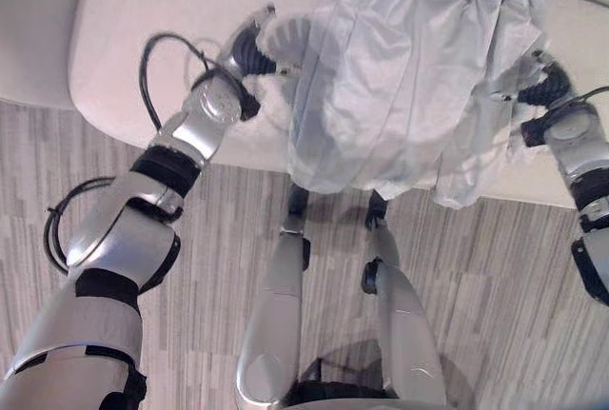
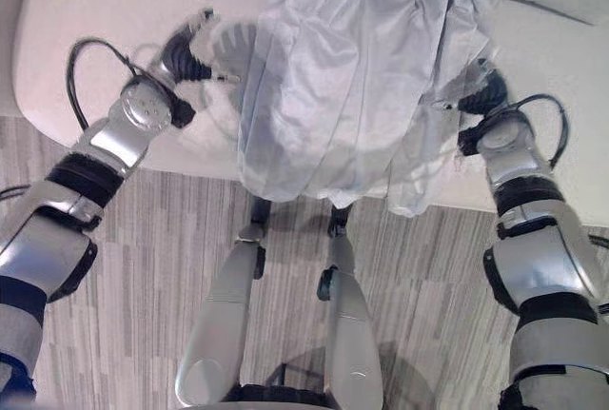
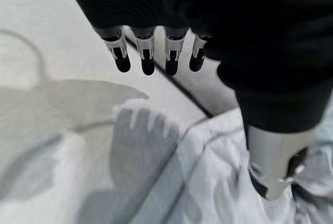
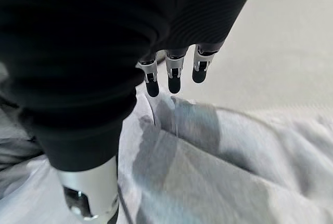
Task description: Hang the clothes on the sofa on the clothes rack.
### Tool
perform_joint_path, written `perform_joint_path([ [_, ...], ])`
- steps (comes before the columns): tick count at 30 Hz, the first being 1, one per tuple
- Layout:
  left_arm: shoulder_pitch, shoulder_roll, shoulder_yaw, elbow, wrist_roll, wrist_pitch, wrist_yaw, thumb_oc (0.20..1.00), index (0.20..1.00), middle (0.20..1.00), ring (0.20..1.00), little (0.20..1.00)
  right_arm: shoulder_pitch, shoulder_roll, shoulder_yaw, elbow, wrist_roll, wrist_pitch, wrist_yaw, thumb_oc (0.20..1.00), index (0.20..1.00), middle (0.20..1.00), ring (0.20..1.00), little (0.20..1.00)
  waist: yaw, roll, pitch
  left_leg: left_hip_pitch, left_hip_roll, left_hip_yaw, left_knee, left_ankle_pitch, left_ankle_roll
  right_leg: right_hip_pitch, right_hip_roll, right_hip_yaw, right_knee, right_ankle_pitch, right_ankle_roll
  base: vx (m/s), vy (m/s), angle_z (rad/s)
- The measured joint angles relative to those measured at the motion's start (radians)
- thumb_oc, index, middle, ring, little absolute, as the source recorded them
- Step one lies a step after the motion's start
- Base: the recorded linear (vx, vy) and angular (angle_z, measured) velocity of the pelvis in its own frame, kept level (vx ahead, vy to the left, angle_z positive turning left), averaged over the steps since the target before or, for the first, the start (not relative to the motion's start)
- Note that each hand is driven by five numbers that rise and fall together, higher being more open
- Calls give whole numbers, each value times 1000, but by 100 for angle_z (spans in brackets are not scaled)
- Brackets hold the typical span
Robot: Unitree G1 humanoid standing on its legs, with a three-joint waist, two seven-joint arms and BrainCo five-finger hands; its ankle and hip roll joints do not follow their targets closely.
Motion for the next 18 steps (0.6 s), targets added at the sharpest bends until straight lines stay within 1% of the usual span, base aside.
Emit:
perform_joint_path([
  [1, -19, 4, -12, 8, 0, 0, 4, 1000, 1000, 1000, 1000, 1000, -13, 0, -2, 1, 1, 0, -4, 1000, 1000, 1000, 1000, 1000, -2, -1, 0, -20, -1, 0, 11, -1, 1, -14, 0, 1, 0, 6, 4, 0, 0, 0],
  [2, -53, 7, -60, 28, 0, 0, 17, 1000, 1000, 1000, 1000, 1000, -27, -1, 1, 6, 1, -3, -8, 1000, 1000, 1000, 1000, 1000, -3, -1, 0, -47, -4, 1, 28, -7, 8, -34, -2, 4, 0, 8, 7, 0, 0, 0],
  [3, -74, 10, -85, 32, 0, 0, 21, 1000, 1000, 1000, 1000, 1000, -38, -1, 2, 12, 1, -3, -10, 1000, 1000, 1000, 1000, 1000, -4, -1, 0, -61, -4, 1, 34, -9, 11, -44, -3, 4, 0, 9, 10, 0, 0, 0],
  [5, -88, 7, -94, 30, 1, -6, 25, 1000, 1000, 1000, 1000, 1000, -44, 1, 5, 6, 1, -2, -13, 1000, 1000, 1000, 1000, 1000, -4, -2, 0, -74, -4, 4, 47, -17, 17, -52, -4, 6, 0, 27, 27, 0, 0, 0],
  [9, -138, -3, -140, 57, 1, -9, 36, 1000, 1000, 1000, 1000, 1000, -77, -13, 38, 14, 17, -4, -27, 1000, 1000, 1000, 1000, 1000, -7, -2, 0, -81, -6, 4, 50, -21, 22, -57, -6, 18, 0, 27, 26, 16, -22, 1],
  [12, -168, -19, -145, 62, 2, -11, 48, 1000, 1000, 1000, 1000, 1000, -87, -19, 38, 18, 18, -5, -37, 1000, 1000, 1000, 1000, 1000, -11, -3, -1, -82, -5, 2, 49, -21, 22, -58, -6, 18, 0, 27, 26, 9, -13, 1],
  [15, -221, -56, -180, 89, 2, -16, 63, 1000, 1000, 1000, 1000, 1000, -95, -22, 39, 31, 21, -10, -40, 1000, 1000, 1000, 1000, 1000, -13, -4, -2, -92, -3, 0, 49, -21, 21, -64, -5, 13, 0, 23, 21, 21, -48, 3],
  [17, -249, -73, -182, 92, 2, -18, 64, 1000, 1000, 1000, 1000, 1000, -100, -23, 42, 44, 27, -11, -40, 1000, 1000, 1000, 1000, 1000, -17, -5, -2, -111, -3, -2, 51, -21, 21, -80, -4, 6, 0, 13, 8, 15, -35, 5],
  [18, -254, -75, -182, 92, 2, -18, 66, 1000, 1000, 1000, 1000, 1000, -99, -22, 43, 45, 29, -11, -40, 1000, 1000, 1000, 1000, 1000, -22, -5, -2, -118, -3, -1, 51, -20, 20, -85, -4, 2, 0, 13, 8, 24, -38, 6],
])
